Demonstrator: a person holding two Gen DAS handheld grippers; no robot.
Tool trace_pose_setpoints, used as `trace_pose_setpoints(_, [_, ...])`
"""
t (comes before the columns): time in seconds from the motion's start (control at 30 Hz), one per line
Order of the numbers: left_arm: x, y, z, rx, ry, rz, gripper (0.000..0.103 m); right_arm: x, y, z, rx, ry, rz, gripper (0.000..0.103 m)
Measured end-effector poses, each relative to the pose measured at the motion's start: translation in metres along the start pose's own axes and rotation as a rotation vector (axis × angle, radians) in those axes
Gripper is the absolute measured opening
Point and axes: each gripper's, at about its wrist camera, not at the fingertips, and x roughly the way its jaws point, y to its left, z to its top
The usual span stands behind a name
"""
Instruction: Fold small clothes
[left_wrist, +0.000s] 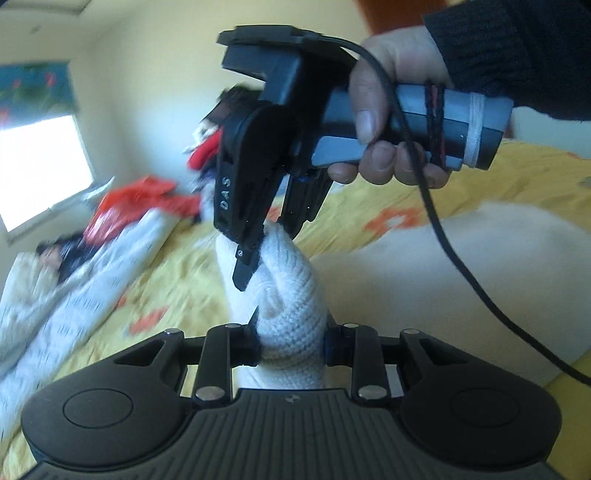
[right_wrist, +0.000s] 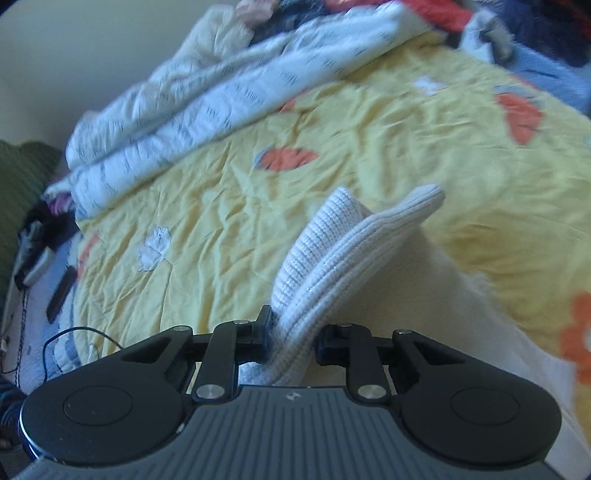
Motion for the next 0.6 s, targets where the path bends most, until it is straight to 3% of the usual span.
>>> trace_pose_setpoints(0.13, [-0.006,-0.043,0.028,0.065,-0.058,-0.115,0.028,-0.063,-0.042,-0.041,0.052,-0.087,-0.002,0.023])
trace_pose_setpoints(0.27, [-0.007,-0.096,0.042,0.141,-0.086,-0.240,0.028,-0.114,-0.089,-0.106,0.152,-0.144,-0.056,0.023])
trace_pose_setpoints(0.43, [-0.011,-0.168,0.034,0.291,-0.078,-0.374,0.028,-0.137,-0.139,-0.203,0.355,-0.190,-0.066,0.023])
trace_pose_setpoints(0.5, [-0.007,-0.181,0.021,0.350,-0.072,-0.389,0.028,-0.136,-0.153,-0.239,0.448,-0.221,-0.036,0.025])
trace_pose_setpoints(0.6, [-0.006,-0.193,0.007,0.427,-0.100,-0.353,0.029,-0.137,-0.176,-0.279,0.604,-0.346,0.089,0.037])
